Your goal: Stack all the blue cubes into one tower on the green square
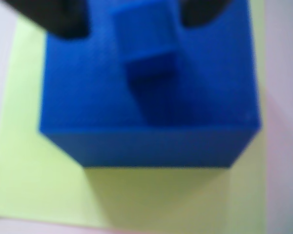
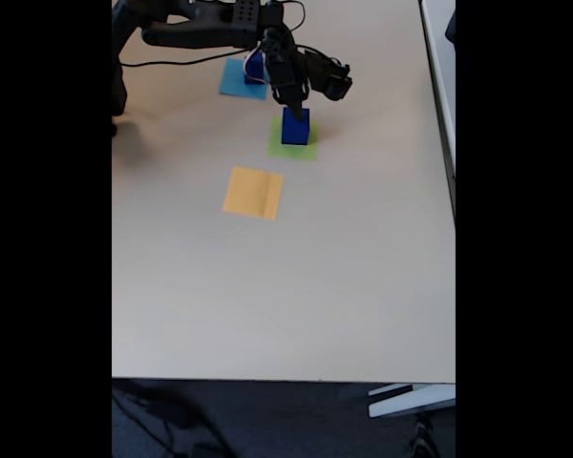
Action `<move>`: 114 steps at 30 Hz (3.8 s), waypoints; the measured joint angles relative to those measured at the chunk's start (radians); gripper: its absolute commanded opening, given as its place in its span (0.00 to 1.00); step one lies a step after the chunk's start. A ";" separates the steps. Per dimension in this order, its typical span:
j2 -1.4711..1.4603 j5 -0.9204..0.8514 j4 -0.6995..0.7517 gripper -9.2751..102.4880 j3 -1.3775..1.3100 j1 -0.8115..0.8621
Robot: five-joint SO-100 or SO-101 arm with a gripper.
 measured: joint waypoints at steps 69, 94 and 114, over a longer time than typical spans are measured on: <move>0.172 0.514 0.153 0.30 0.143 -0.439; 0.132 0.522 0.133 0.30 0.192 -0.451; 0.132 0.512 0.104 0.24 0.216 -0.439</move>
